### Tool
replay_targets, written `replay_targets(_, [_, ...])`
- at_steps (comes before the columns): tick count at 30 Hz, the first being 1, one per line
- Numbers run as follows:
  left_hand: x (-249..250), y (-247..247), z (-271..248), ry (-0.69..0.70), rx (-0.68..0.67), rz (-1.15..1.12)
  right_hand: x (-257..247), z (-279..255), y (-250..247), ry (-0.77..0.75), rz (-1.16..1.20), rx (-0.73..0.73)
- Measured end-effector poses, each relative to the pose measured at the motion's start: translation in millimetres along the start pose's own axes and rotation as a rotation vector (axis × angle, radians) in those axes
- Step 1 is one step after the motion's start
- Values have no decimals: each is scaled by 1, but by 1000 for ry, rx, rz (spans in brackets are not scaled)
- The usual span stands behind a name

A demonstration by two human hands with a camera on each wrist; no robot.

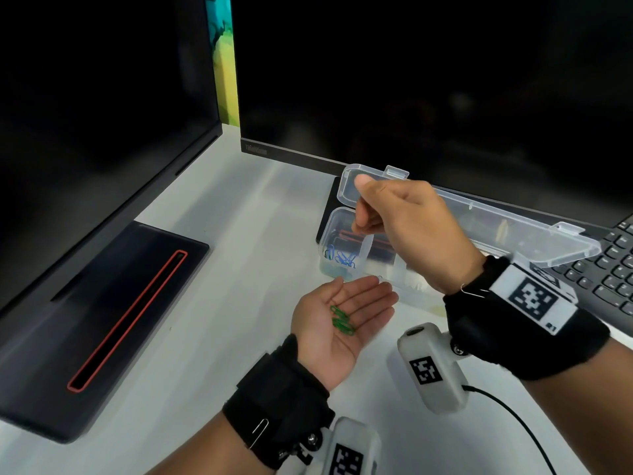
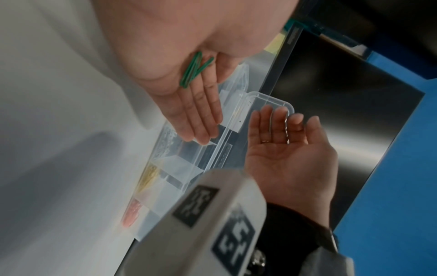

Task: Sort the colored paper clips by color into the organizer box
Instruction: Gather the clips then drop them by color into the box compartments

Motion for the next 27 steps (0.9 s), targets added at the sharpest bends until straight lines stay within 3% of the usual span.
replay_targets(3, [1,1,-2,3,4,13,2,5,1,-32,-305,-48])
replay_targets(7, [1,0,-2,4,20,25,-3,23,16,-156,-955,-309])
replay_targets(11, [4,-3,-1,6,34,18,-4,39,29,-141,-1299,-559])
replay_targets(14, [5,-4,-1,-8,28,20,1,43,43,-217,-1485,-682])
replay_targets(20, [3,-6,1,-23,-4,19,12,48,58,-308,-1550,-657])
replay_targets(24, [4,-5,1,-22,-4,33,7,46,56,-256,-1521,-639])
replay_targets(27, [4,-5,0,-26,10,31,0,48,50,-112,-1420,-596])
Point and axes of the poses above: each hand's wrist, its own z-axis towards the middle knuckle, its own y-axis out of the palm, x = y × z, the point moved 2 cm from there along z, towards the middle knuckle, and after that the axes turned 5 degrees about y, right-handed, at the moved point
